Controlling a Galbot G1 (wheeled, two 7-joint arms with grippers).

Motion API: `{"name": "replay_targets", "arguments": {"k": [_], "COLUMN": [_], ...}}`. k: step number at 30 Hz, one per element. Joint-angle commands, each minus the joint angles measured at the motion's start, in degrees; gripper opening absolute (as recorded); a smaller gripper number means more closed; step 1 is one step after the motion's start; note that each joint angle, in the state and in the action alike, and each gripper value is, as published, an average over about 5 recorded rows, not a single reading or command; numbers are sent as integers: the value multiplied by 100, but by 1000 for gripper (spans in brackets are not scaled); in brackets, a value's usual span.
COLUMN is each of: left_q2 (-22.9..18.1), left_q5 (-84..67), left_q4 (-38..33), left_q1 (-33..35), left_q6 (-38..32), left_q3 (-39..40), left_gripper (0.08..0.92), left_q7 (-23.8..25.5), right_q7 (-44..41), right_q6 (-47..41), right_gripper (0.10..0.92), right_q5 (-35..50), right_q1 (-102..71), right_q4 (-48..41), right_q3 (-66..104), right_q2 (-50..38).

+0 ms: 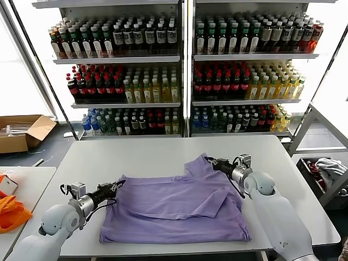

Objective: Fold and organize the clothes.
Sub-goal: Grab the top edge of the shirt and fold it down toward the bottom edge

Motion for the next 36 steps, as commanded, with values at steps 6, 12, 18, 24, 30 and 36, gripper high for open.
{"name": "replay_targets", "arguments": {"k": [6,12,18,24,30,36], "left_q2": [253,588,697,690,636,587], "left_q5": [-222,-216,-217,-191,-191,-124], "left_q4": [-1113,-1762,-2376,-2702,-2883,-2926], "left_q1": [596,1410,2185,2891,3324,3858], "left_q6": [-20,-9,84,229,231,170], "left_q3": [-577,-989,-1392,-1840,-2129,-2434], "left_gripper": [94,94,94,94,94,94], "left_q7": [-6,31,-43,-13,2,99], "right_q7": [83,69,84,87,72,-116], "right_q6": [-162,-201,-282,-333,-448,-400], "right_gripper": [106,106,106,106,106,106], "right_q5": [833,1063,1416,1690,1787,1450], "right_q1": [-1093,-2208,-3267,-4661,-5629,-6312], "right_q4": [1763,2595,3382,4279,4864,4935], "right_q3": [584,1179,1882,2513,2998,3119], "right_q2": [-440,-760,-1097,-1322,-1273,-1382]}}
